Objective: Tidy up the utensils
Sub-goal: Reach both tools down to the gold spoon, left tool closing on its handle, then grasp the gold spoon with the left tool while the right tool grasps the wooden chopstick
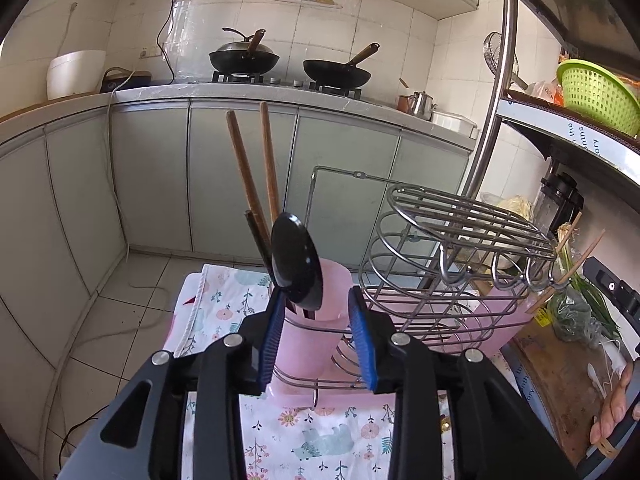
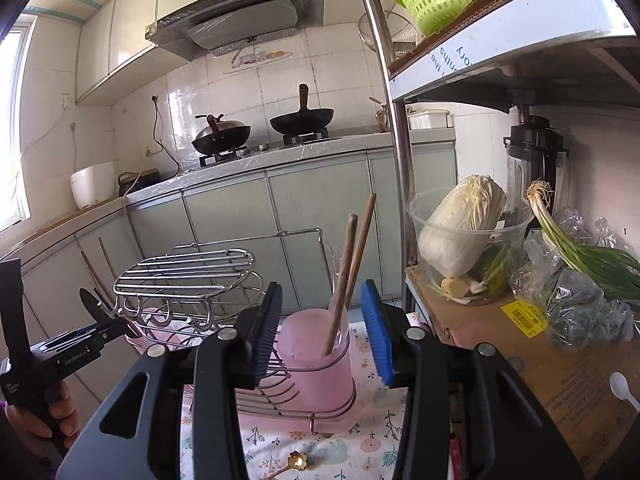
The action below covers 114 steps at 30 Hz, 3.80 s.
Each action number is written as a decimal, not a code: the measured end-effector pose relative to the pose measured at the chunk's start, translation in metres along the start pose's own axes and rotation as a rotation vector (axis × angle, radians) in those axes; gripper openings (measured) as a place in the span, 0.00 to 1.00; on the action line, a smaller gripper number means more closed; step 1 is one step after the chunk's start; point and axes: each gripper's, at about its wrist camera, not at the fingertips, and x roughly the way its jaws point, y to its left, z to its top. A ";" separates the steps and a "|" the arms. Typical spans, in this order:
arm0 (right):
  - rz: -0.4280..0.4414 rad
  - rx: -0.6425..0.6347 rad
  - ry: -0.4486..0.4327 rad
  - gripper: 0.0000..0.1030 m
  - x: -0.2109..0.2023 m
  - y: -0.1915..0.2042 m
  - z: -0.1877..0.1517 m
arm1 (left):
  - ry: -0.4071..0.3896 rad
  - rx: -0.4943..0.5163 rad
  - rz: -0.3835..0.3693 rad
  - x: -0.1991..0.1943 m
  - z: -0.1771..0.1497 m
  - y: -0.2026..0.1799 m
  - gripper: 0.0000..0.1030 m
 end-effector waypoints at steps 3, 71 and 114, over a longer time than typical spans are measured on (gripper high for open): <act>0.005 0.007 -0.001 0.41 -0.006 -0.001 -0.002 | -0.004 -0.005 -0.002 -0.007 -0.003 0.000 0.31; 0.192 0.213 0.571 0.41 -0.013 -0.008 -0.164 | 0.511 0.166 -0.081 -0.009 -0.184 -0.026 0.01; 0.279 0.276 0.746 0.05 0.059 0.009 -0.175 | 0.681 -0.023 -0.206 0.087 -0.133 -0.005 0.03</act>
